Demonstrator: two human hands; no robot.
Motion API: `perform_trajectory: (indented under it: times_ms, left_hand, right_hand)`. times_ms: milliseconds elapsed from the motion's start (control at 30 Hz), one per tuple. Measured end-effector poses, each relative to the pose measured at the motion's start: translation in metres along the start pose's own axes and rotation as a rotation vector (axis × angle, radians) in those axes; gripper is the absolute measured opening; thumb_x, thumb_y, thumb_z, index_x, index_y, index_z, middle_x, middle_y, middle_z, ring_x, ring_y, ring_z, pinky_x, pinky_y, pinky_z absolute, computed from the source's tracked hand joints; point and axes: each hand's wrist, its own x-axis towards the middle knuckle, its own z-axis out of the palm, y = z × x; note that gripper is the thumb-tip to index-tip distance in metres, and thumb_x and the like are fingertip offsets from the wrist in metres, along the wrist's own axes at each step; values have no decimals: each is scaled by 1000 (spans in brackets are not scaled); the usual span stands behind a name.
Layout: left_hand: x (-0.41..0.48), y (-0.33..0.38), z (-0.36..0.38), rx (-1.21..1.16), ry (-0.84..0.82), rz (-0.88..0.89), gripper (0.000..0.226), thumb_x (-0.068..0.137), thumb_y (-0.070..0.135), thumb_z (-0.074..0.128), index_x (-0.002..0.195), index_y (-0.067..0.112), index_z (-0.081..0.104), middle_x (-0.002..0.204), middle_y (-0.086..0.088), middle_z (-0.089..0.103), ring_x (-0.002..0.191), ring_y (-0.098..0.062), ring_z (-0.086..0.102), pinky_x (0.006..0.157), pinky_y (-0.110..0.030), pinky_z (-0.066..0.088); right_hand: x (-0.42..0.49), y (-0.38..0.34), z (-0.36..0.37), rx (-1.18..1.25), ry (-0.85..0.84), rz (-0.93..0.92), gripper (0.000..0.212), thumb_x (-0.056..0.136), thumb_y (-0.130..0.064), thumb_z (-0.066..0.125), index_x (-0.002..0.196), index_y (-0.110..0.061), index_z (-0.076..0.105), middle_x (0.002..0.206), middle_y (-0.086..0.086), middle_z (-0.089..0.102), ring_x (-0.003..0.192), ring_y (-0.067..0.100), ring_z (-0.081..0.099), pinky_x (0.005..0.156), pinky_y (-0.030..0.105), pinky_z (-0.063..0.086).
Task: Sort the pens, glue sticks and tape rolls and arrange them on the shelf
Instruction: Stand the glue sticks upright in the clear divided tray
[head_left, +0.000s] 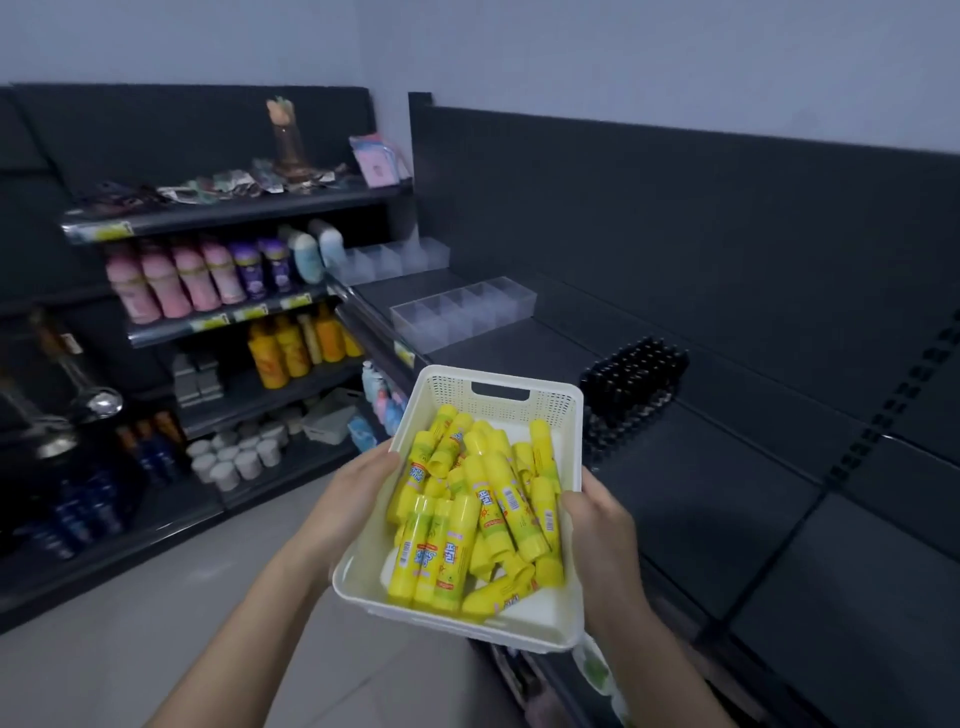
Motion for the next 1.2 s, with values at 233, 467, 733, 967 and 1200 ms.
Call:
perform_trajectory:
  times_ms: [233, 467, 733, 967, 1200]
  left_hand:
    - [53, 15, -77, 1, 1, -8, 27, 99, 21, 45, 104, 29, 71, 93, -1, 76, 81, -18, 73, 56, -21, 54]
    - [135, 33, -93, 68, -31, 8, 28, 98, 26, 45, 108, 29, 71, 99, 1, 75, 90, -20, 72, 79, -36, 55]
    - [269, 56, -66, 111, -143, 37, 31, 98, 23, 45, 98, 32, 75, 94, -1, 76, 85, -19, 72, 71, -30, 55]
    - [366, 70, -21, 141, -315, 30, 34, 98, 17, 45, 89, 28, 76, 90, 0, 76, 82, -15, 72, 63, -21, 53]
    - [436, 62, 24, 241, -508, 6, 44, 98, 24, 42, 82, 50, 73, 89, 16, 74, 87, -3, 69, 72, -19, 52]
  right_hand:
    - [41, 0, 89, -4, 17, 20, 28, 78, -2, 41, 84, -10, 67, 67, 6, 50, 62, 15, 40, 49, 23, 34]
    - [115, 0, 123, 63, 65, 79, 35, 79, -4, 47, 91, -22, 75, 70, 7, 64, 64, 17, 52, 59, 27, 45]
    - [223, -6, 132, 144, 189, 79, 40, 81, -5, 48, 96, -29, 76, 83, 5, 75, 73, 20, 67, 66, 34, 55]
    - [291, -13, 120, 101, 387, 33, 43, 85, -5, 47, 75, -35, 75, 71, 0, 71, 63, 13, 62, 58, 27, 51]
    - [330, 0, 104, 130, 558, 68, 31, 82, -2, 47, 80, -15, 74, 73, 14, 67, 67, 23, 57, 65, 36, 47]
